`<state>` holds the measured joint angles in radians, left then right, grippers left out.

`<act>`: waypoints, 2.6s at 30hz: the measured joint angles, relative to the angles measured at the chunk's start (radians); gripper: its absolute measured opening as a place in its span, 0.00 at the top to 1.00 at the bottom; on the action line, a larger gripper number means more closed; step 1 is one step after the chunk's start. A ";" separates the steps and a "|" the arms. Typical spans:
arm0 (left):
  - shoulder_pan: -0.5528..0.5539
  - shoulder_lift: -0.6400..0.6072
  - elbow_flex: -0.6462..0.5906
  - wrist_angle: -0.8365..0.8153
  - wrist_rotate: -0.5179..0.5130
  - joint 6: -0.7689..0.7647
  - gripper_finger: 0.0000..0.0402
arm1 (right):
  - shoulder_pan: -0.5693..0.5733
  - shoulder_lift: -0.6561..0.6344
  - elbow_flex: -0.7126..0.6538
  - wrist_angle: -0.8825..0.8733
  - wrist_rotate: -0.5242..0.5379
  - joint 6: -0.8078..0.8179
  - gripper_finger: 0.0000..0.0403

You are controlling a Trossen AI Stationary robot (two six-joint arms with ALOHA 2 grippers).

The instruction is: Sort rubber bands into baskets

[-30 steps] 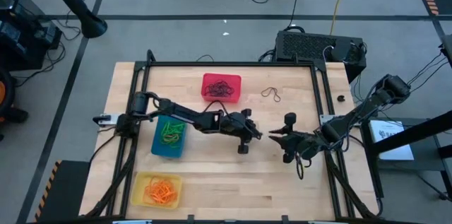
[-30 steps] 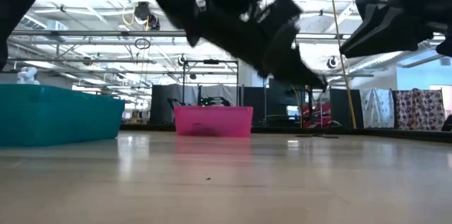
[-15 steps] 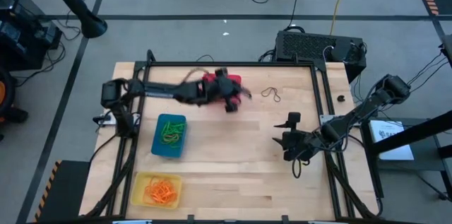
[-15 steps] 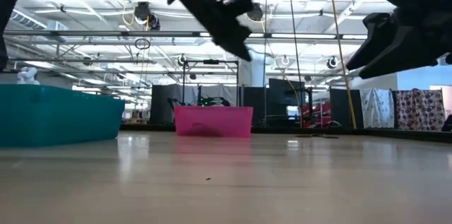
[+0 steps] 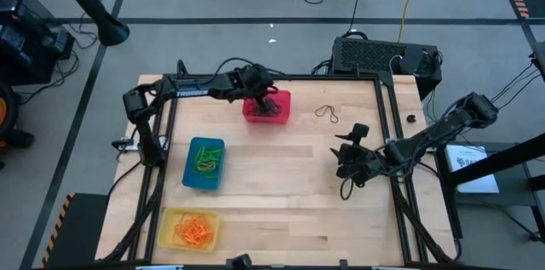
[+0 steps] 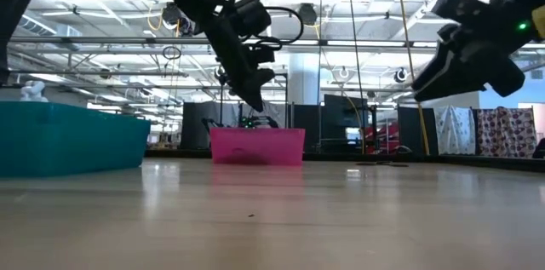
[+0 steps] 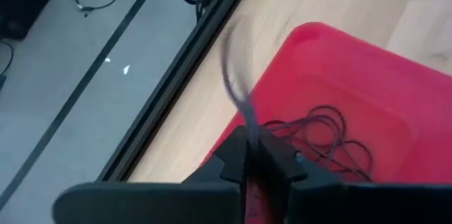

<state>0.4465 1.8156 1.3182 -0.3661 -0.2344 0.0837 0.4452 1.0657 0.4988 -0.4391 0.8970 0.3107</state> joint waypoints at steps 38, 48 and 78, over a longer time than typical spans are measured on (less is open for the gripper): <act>-0.134 0.645 0.725 0.123 0.293 -0.052 0.67 | -0.030 0.000 0.000 -0.177 -0.196 0.311 0.45; -0.150 0.844 1.020 0.005 0.247 -0.067 0.68 | -0.031 0.000 0.000 -0.185 -0.195 0.304 0.45; -0.215 0.774 1.004 -0.274 0.240 0.030 0.99 | -0.031 0.000 0.000 -0.169 -0.196 0.293 0.45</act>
<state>0.2318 2.5901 2.3222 -0.6401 0.0057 0.1133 0.4141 1.0657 0.4988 -0.6079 0.7006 0.6040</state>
